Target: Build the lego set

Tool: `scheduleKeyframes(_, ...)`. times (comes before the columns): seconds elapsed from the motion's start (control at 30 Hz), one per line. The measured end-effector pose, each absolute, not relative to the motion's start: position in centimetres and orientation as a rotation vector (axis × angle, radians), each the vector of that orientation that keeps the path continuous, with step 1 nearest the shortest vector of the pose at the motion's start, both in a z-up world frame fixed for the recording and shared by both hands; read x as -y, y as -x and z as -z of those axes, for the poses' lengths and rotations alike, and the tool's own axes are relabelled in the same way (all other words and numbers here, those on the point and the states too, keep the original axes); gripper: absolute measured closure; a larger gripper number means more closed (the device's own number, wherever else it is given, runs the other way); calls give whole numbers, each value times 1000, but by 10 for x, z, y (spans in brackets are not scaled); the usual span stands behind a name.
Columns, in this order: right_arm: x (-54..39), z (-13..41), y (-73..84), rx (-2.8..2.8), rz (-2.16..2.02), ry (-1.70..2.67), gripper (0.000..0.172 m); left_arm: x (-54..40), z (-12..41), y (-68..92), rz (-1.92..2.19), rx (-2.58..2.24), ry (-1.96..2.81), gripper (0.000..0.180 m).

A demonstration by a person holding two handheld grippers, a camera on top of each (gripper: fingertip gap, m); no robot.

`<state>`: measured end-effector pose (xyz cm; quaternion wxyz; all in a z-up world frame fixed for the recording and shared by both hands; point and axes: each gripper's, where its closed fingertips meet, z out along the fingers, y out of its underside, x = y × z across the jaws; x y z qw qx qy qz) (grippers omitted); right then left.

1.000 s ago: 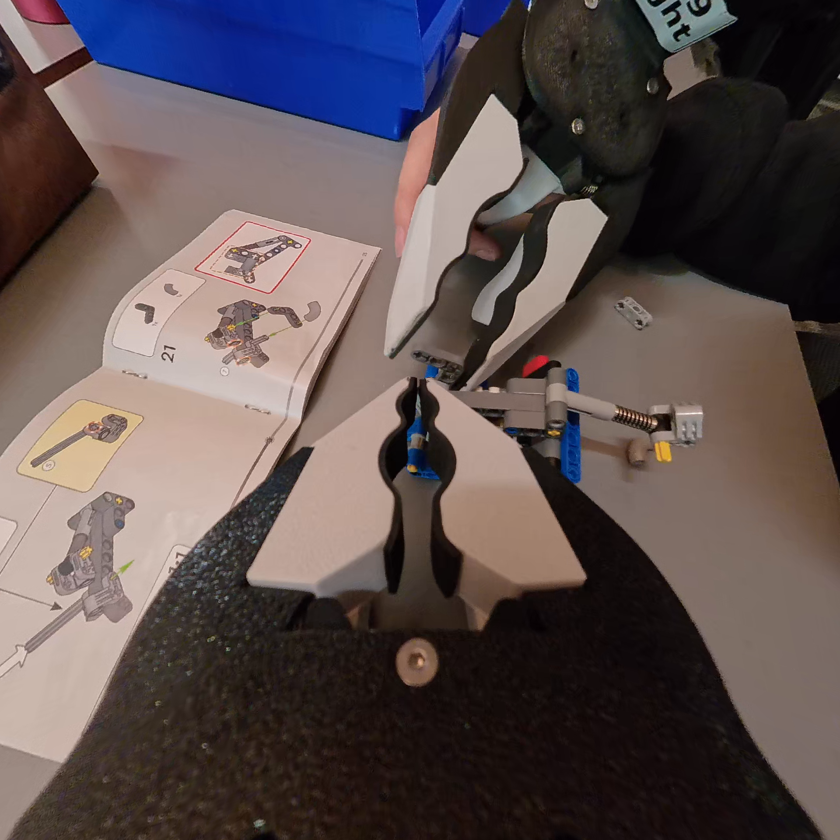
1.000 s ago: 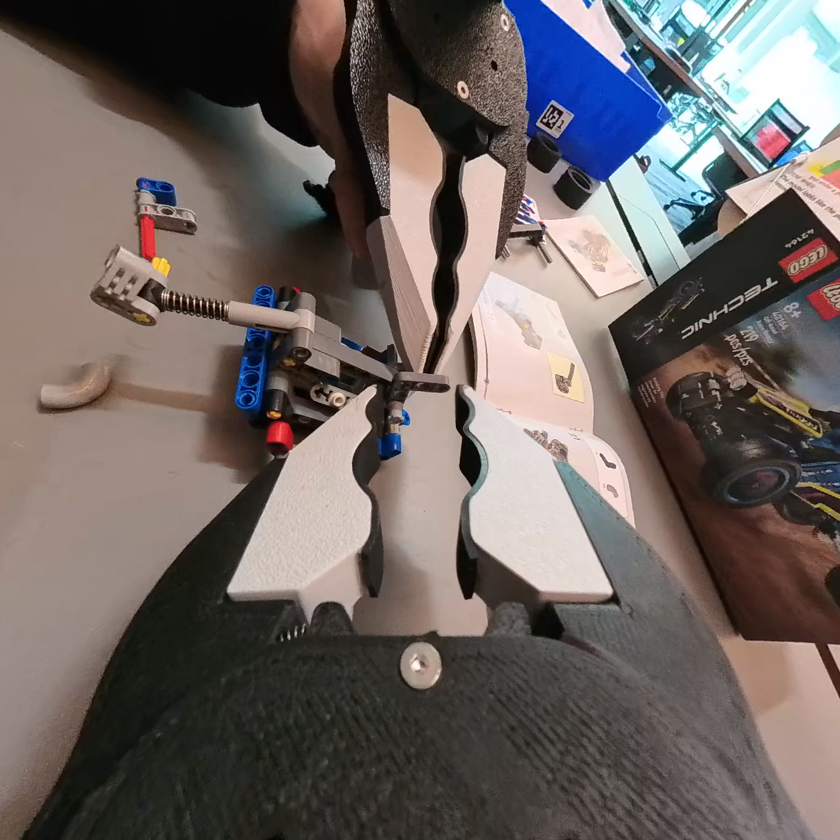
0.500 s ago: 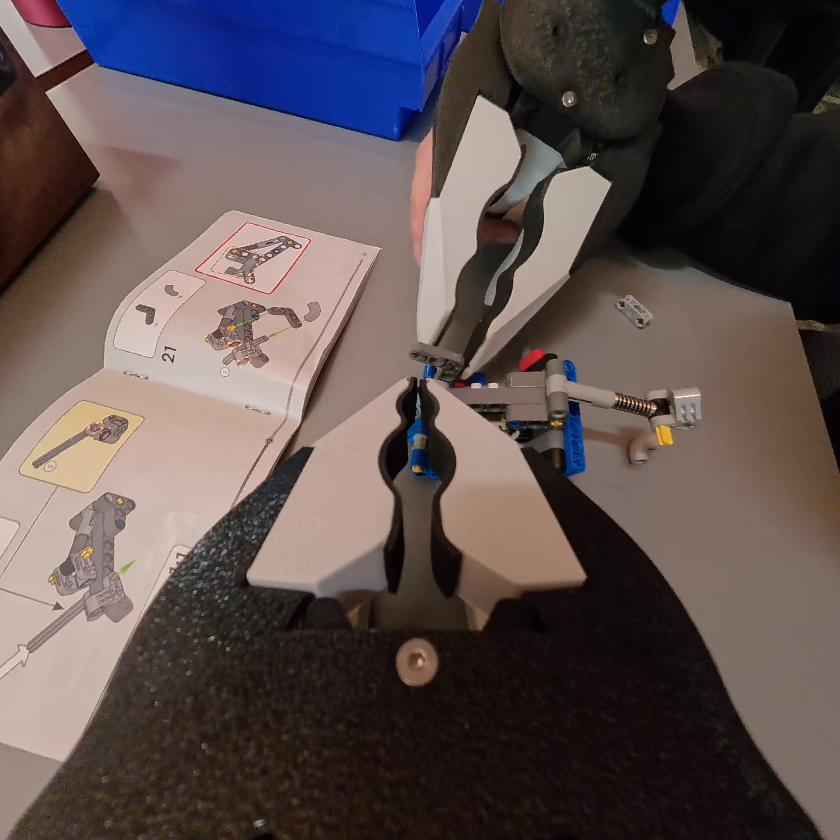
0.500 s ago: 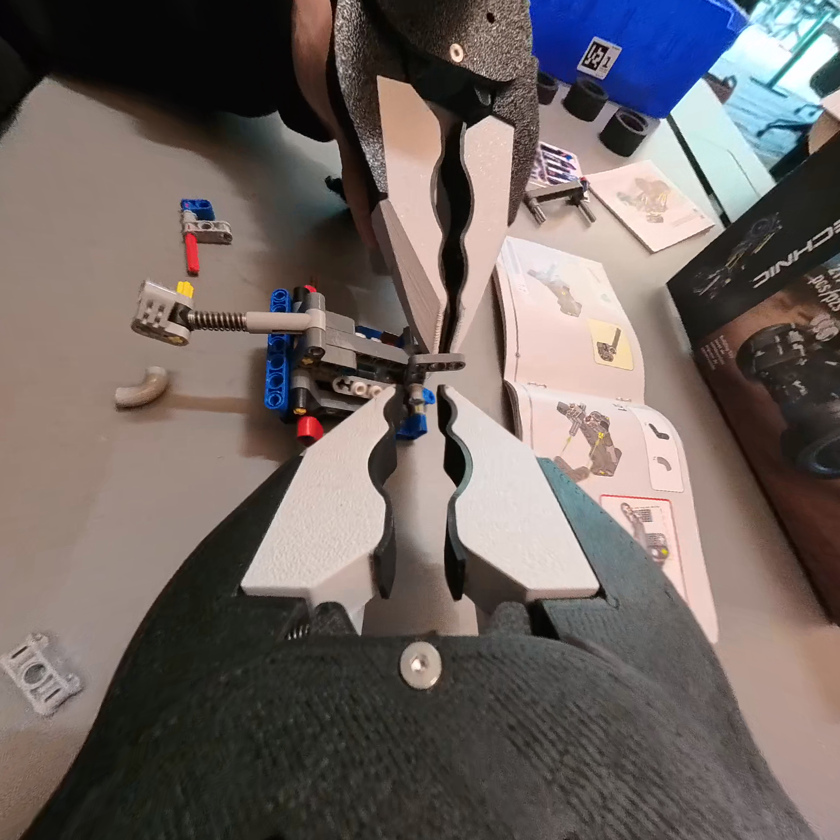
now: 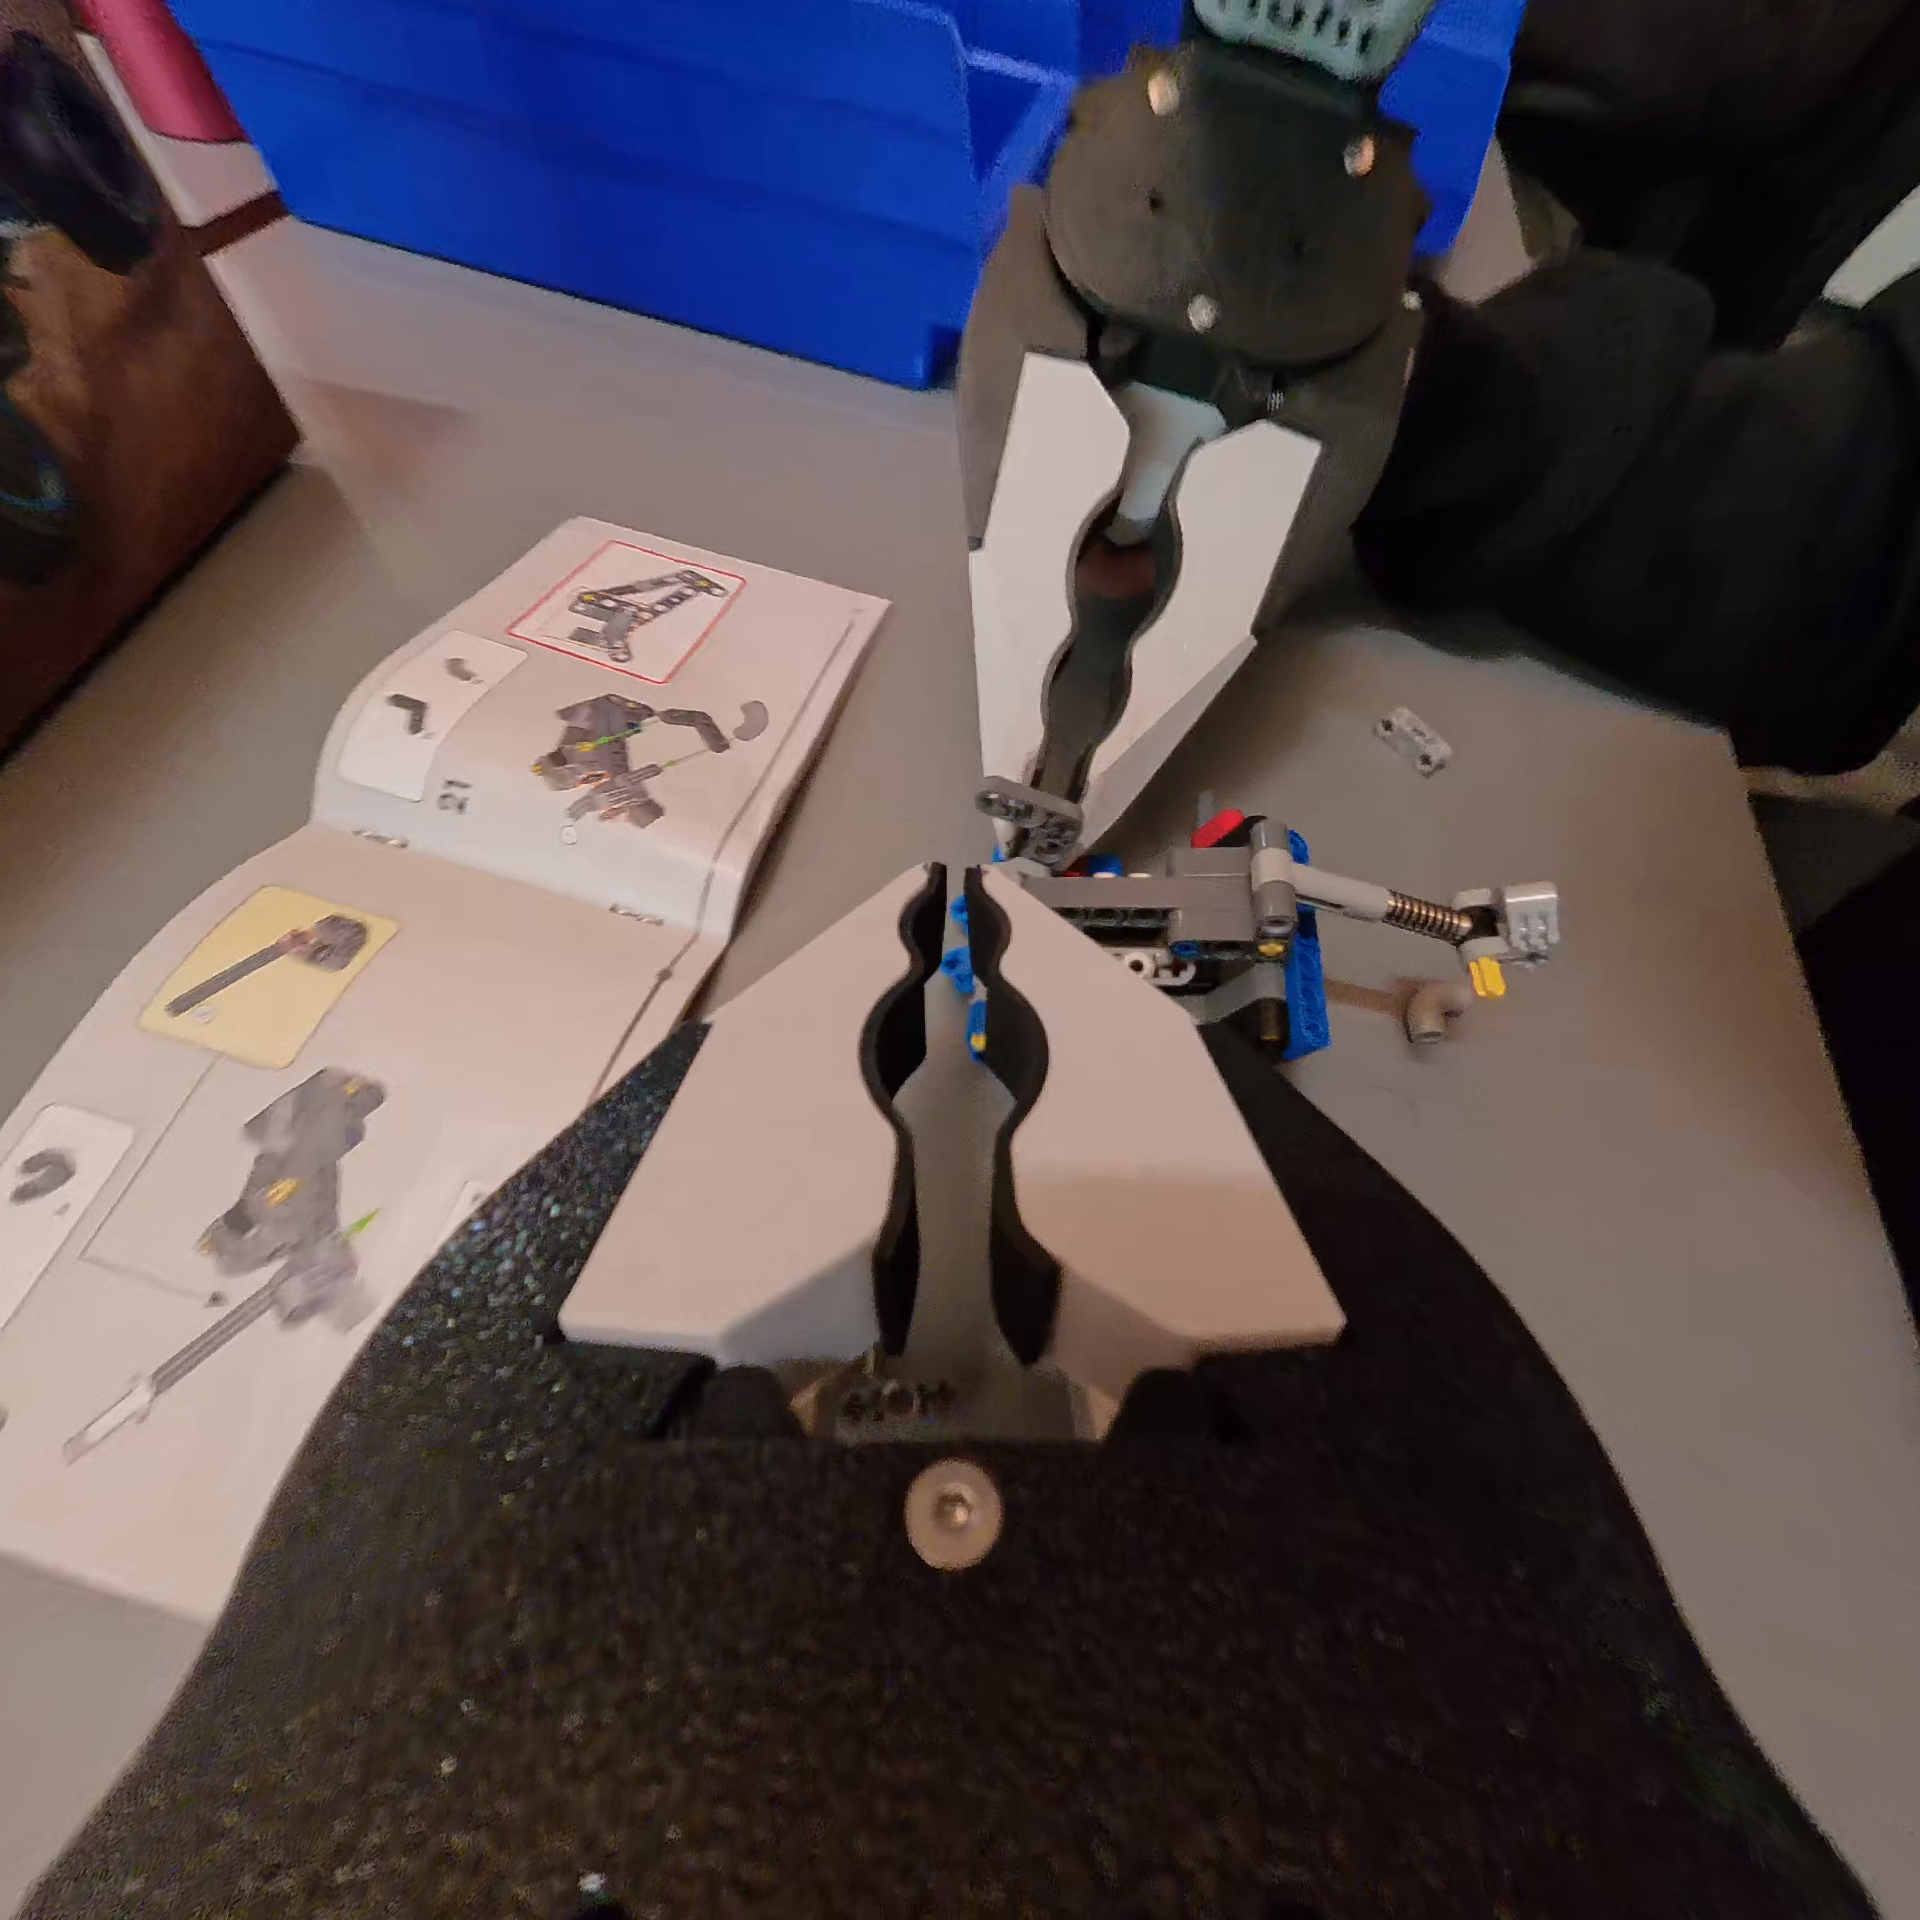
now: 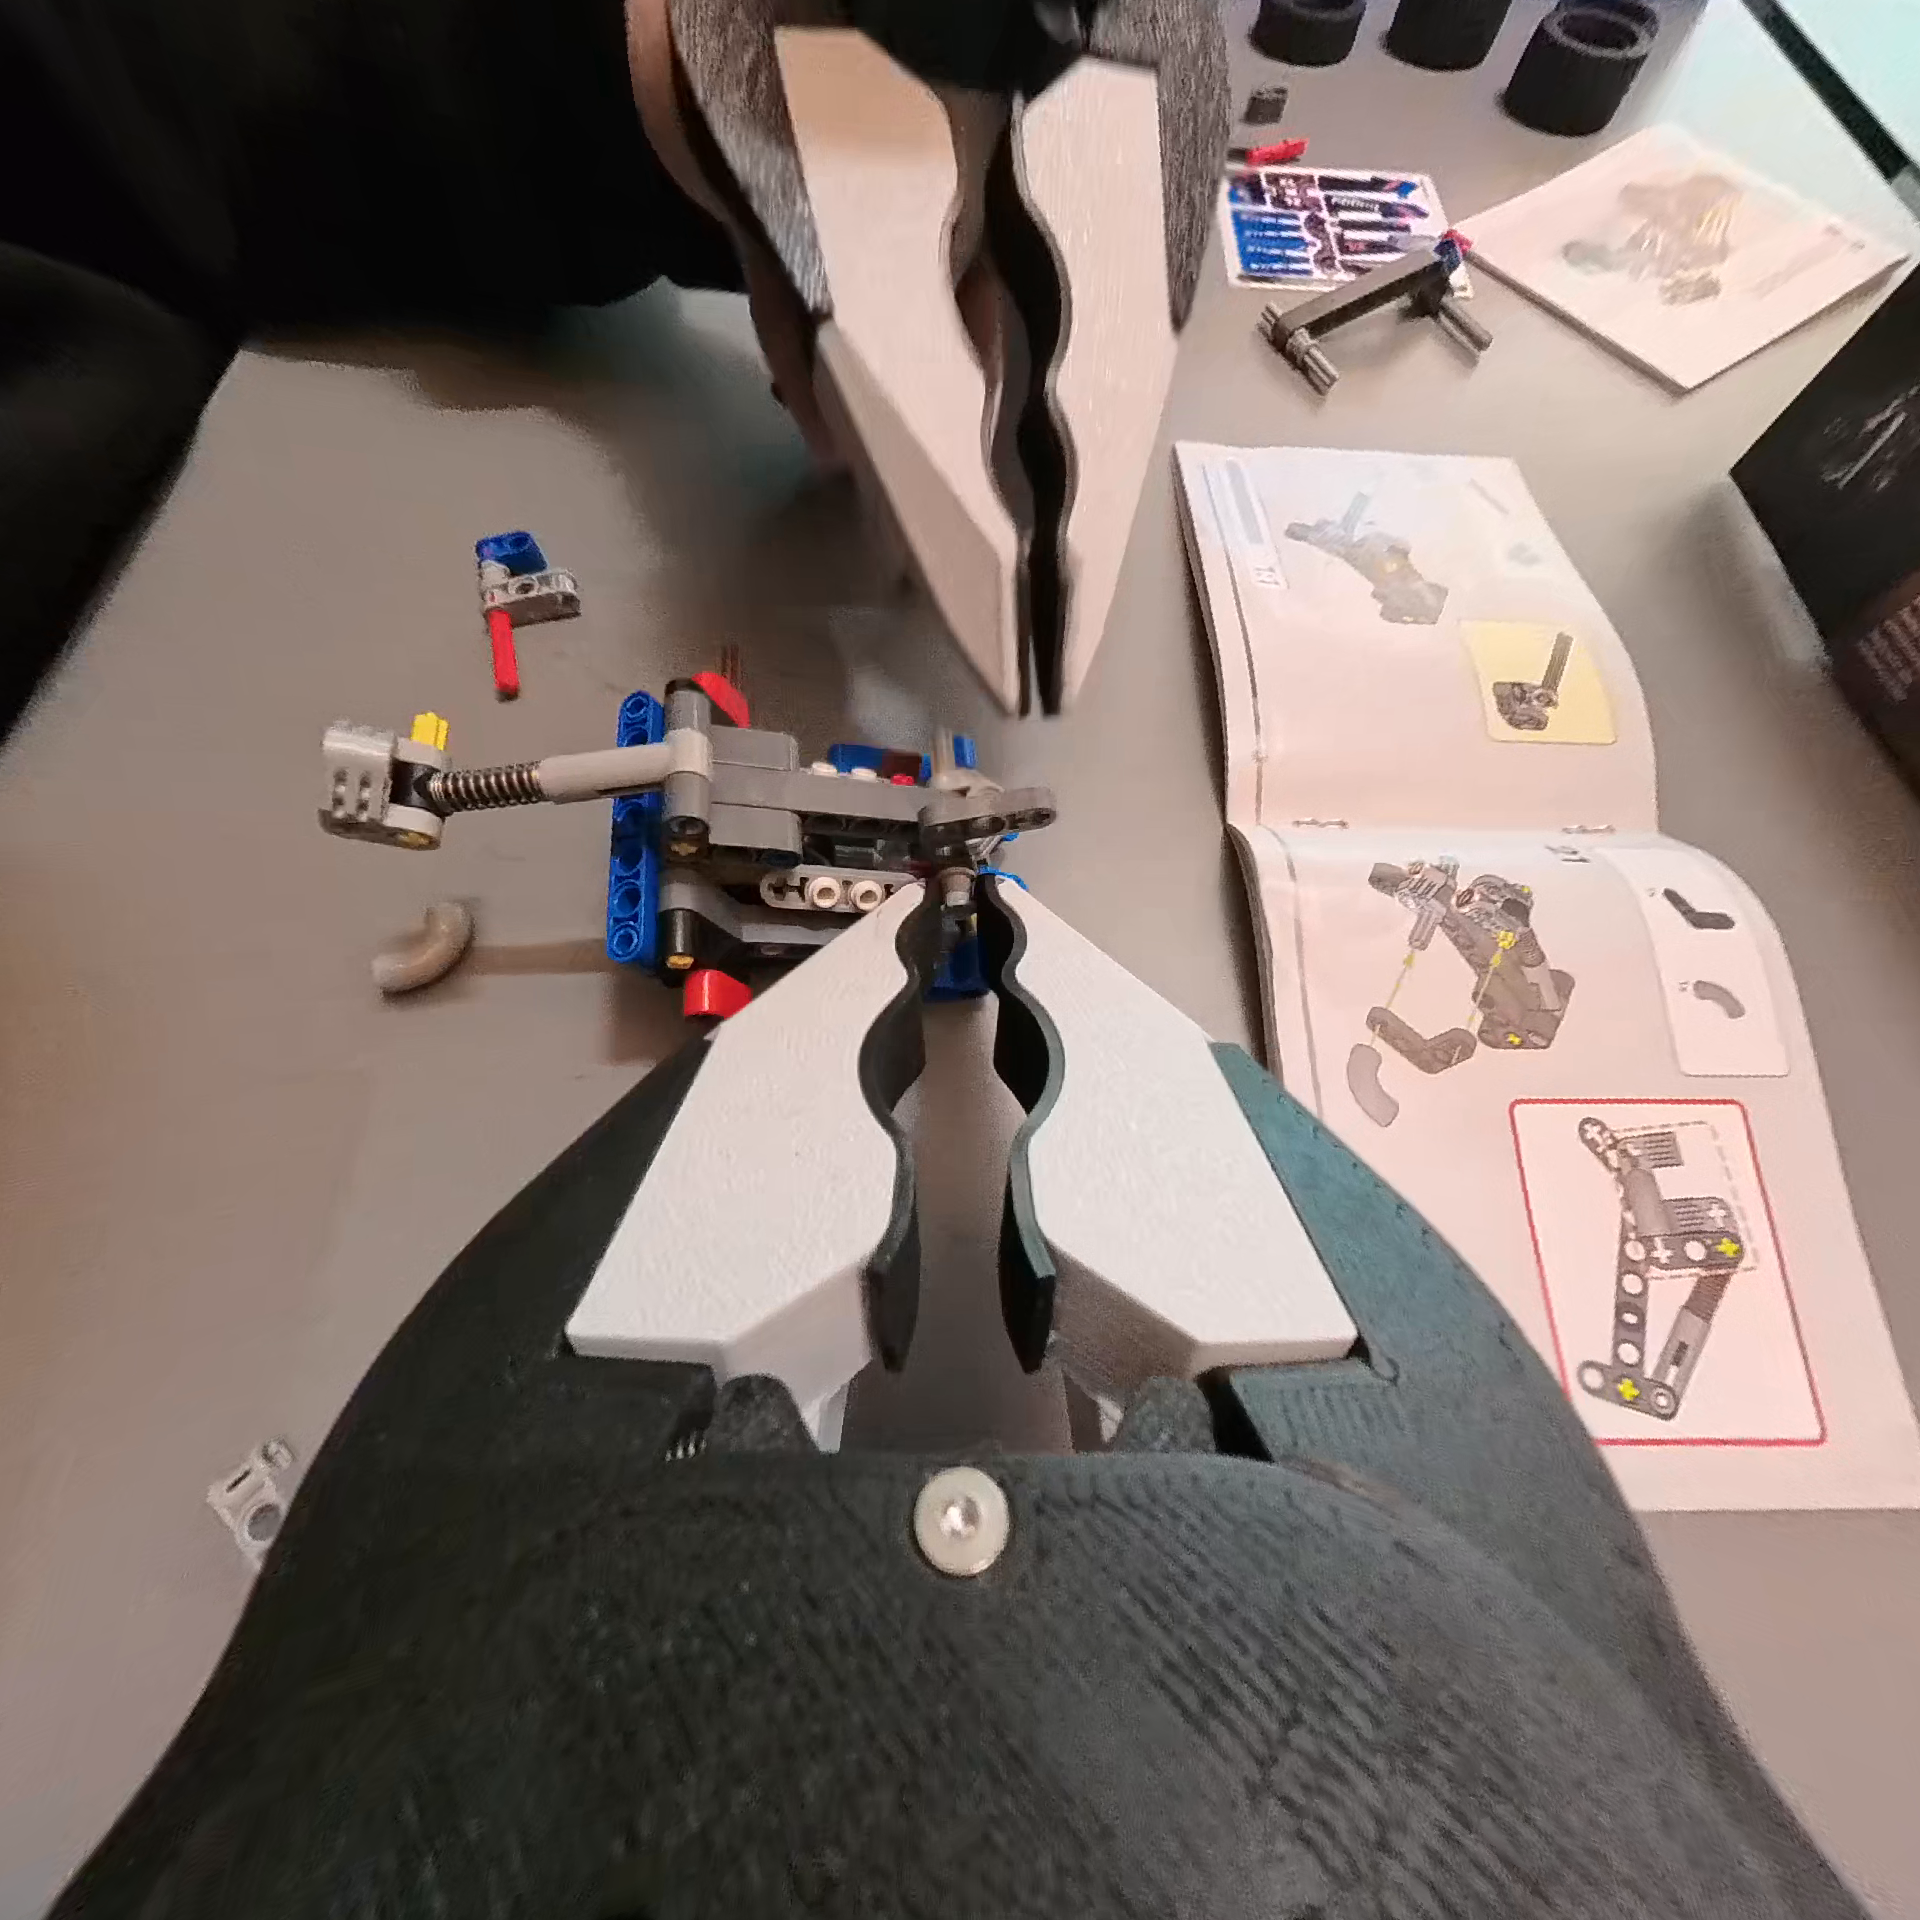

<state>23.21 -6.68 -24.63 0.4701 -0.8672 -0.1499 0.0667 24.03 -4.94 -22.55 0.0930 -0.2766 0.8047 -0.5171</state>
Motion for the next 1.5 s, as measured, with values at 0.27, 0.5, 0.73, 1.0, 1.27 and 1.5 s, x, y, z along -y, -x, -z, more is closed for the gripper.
scheduleKeyframes(0.27, 66, 247, -232, 313, -225, 2139, 167, -7, 234, -212, 1466, -2513, 978, 172)
scheduleKeyframes(0.5, 66, 247, -232, 320, -204, 2137, 167, -44, 249, -204, 1095, -2518, 794, 171)
scheduleKeyframes(0.73, 66, 247, -232, 324, -194, 2136, 167, -33, 258, -206, 1057, -2548, 948, 167)
scheduleKeyframes(1.0, 66, 247, -232, 327, -188, 2136, 167, -31, 265, -206, 957, -2640, 919, 170)
scheduleKeyframes(1.27, 66, 247, -232, 326, -191, 2136, 167, -26, 267, -206, 965, -2645, 930, 168)
scheduleKeyframes(1.5, 66, 247, -232, 327, -188, 2136, 167, -25, 267, -206, 868, -2595, 796, 180)
